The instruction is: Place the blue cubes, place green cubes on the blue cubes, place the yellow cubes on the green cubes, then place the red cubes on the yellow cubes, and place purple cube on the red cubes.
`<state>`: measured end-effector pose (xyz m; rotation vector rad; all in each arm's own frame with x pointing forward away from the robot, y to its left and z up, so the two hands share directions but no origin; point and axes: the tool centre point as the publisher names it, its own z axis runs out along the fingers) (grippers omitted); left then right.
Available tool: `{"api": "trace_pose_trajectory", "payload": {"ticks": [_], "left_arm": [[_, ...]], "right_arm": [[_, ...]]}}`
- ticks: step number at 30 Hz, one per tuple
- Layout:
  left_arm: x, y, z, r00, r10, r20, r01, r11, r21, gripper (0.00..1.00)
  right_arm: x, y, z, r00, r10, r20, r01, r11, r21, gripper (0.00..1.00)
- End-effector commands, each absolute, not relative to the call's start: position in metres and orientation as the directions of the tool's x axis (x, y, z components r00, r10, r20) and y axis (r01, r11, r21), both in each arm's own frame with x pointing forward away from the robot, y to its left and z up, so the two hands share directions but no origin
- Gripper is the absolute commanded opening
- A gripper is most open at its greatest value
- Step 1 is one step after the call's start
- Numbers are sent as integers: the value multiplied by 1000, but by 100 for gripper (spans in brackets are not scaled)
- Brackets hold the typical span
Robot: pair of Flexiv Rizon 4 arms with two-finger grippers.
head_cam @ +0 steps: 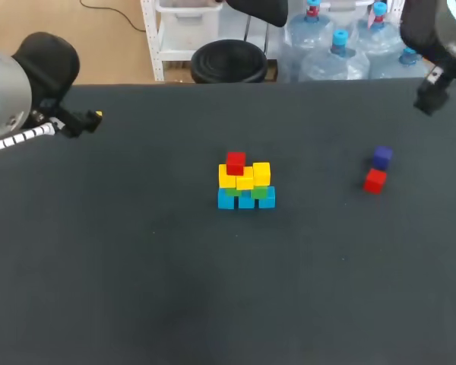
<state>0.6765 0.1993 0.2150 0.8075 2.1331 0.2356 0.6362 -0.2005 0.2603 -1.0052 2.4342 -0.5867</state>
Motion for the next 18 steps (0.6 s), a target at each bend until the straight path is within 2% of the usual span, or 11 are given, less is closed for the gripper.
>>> {"api": "trace_pose_trajectory", "payload": {"ticks": [1, 9, 18], "left_arm": [[675, 199, 214, -453, 620, -641, 464, 778, 424, 100], [675, 199, 214, -453, 620, -641, 464, 778, 424, 100], [675, 199, 214, -453, 620, -641, 464, 778, 424, 100]], "right_arm": [[589, -225, 277, -509, -800, -316, -820, 563, -105, 100], [548, -224, 257, -390, -894, -221, -917, 399, 2, 100], [549, -222, 259, -421, -876, -236, -902, 432, 5, 100]]}}
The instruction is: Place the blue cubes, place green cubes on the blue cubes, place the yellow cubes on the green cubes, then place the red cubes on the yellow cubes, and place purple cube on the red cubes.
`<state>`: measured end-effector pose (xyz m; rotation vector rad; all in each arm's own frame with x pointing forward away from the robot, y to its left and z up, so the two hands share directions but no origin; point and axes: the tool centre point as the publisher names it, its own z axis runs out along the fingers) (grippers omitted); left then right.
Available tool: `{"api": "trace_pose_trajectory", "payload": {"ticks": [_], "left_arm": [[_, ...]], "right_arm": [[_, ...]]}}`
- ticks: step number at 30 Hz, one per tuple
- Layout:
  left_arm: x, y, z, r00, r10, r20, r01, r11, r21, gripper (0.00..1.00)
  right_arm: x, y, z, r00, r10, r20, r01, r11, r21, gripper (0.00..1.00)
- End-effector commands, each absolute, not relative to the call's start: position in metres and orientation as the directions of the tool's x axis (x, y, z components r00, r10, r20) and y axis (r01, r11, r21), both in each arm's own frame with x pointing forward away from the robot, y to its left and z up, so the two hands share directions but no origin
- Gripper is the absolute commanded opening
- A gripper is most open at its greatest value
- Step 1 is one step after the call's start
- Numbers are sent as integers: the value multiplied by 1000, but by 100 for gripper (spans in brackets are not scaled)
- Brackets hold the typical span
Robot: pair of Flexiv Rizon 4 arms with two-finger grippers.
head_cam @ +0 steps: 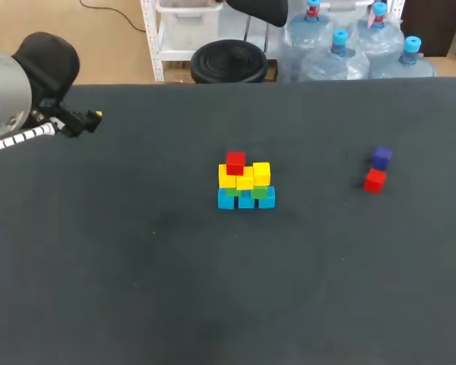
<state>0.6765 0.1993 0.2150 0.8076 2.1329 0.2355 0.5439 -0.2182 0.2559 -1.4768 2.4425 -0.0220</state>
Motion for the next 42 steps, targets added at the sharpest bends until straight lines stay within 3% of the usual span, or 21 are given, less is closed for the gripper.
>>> {"api": "trace_pose_trajectory", "payload": {"ticks": [1, 17, 26, 34, 42], "left_arm": [[675, 199, 214, -453, 620, -641, 464, 778, 424, 100], [675, 199, 214, -453, 620, -641, 464, 778, 424, 100], [675, 199, 214, -453, 620, -641, 464, 778, 424, 100], [675, 199, 214, -453, 620, -641, 464, 778, 424, 100], [675, 199, 214, -453, 620, -641, 464, 778, 424, 100]], "right_arm": [[549, -222, 259, -421, -876, -236, -902, 432, 5, 100], [557, -222, 256, -403, -887, -227, -913, 407, 31, 100], [591, -192, 216, -324, -941, -102, -945, 318, 73, 100], [606, -158, 171, -247, -958, -148, -967, 233, 104, 100], [604, -154, 128, -181, -957, -227, -976, 146, 163, 100]]}}
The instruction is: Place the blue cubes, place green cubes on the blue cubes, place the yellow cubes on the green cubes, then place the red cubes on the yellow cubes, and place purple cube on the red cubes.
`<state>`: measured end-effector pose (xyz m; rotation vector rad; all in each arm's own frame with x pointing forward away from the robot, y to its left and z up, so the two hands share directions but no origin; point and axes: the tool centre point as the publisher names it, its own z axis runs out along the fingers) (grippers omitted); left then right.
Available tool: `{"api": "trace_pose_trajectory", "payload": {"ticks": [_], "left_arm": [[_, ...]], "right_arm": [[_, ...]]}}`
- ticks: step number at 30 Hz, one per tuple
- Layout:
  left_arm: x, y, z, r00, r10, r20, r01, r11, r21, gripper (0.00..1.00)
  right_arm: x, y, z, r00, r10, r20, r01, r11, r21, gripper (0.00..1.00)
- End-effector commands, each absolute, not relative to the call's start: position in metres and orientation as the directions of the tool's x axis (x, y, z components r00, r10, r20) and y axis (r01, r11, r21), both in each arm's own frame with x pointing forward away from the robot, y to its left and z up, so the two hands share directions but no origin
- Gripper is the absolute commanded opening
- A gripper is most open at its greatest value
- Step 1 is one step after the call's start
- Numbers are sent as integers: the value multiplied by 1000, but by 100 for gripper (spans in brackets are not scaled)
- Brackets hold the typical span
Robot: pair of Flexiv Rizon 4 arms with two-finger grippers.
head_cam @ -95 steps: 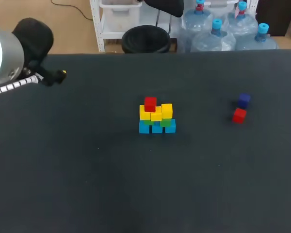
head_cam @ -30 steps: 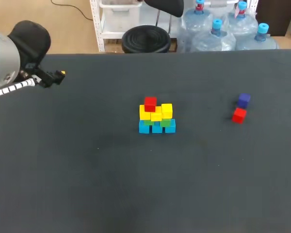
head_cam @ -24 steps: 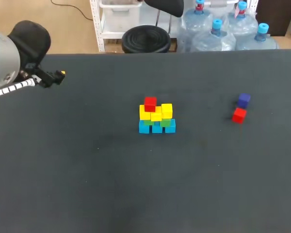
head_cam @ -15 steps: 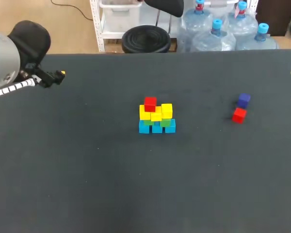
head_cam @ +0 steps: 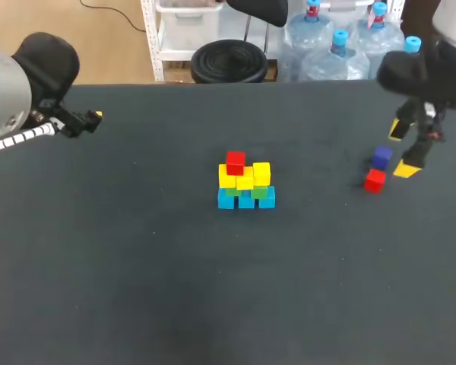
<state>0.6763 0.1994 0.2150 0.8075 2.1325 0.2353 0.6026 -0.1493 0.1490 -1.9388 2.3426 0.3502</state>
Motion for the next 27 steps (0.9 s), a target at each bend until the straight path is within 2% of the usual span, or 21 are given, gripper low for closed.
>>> {"api": "trace_pose_trajectory", "payload": {"ticks": [1, 7, 18, 27], "left_arm": [[675, 199, 214, -453, 620, -641, 464, 778, 424, 100], [675, 199, 214, -453, 620, -641, 464, 778, 424, 100], [675, 199, 214, -453, 620, -641, 464, 778, 424, 100], [675, 199, 214, -453, 620, -641, 464, 778, 424, 100]], "right_arm": [[603, -154, 123, -177, -955, -240, -976, 138, 169, 100], [603, -164, 108, -193, -947, -256, -973, 150, 176, 100], [622, -138, 80, -169, -985, -31, -971, 161, 176, 100], [629, -156, 62, -196, -978, 67, -961, 205, 183, 100]]}}
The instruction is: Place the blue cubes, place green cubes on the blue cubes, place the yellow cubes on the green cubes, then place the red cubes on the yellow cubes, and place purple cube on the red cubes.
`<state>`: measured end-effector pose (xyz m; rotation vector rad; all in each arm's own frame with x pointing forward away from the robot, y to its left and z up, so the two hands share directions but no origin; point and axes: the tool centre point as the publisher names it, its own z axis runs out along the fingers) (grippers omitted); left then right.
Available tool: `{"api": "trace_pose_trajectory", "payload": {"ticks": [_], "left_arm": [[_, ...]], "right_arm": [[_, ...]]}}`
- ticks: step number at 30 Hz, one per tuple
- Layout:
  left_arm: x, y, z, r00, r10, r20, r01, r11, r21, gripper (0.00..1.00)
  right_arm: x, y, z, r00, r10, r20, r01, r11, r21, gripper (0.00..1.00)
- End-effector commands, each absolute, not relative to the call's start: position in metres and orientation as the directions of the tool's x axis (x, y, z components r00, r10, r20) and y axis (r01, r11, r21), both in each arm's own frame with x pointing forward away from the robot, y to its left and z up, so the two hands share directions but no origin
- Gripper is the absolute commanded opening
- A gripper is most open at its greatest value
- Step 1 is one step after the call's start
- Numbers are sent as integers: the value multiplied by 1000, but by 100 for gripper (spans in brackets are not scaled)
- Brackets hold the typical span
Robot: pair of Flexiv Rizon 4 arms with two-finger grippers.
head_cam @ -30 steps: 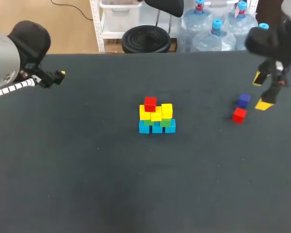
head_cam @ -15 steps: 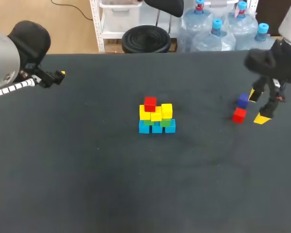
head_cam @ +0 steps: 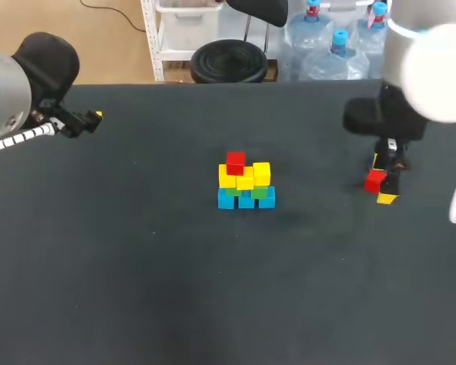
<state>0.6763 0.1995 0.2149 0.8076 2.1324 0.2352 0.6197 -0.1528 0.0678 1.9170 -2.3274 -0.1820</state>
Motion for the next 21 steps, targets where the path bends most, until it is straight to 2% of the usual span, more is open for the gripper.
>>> {"api": "trace_pose_trajectory", "payload": {"ticks": [1, 9, 21], "left_arm": [[675, 199, 214, -453, 620, -641, 464, 778, 424, 100], [675, 199, 214, -453, 620, -641, 464, 778, 424, 100], [675, 199, 214, -453, 620, -641, 464, 778, 424, 100]], "right_arm": [[630, -158, 62, -200, -977, 69, -960, 210, 184, 100], [632, -168, 46, -243, -963, 119, -948, 262, 182, 100], [650, -181, 32, -315, -946, 75, -934, 323, 154, 100]]}}
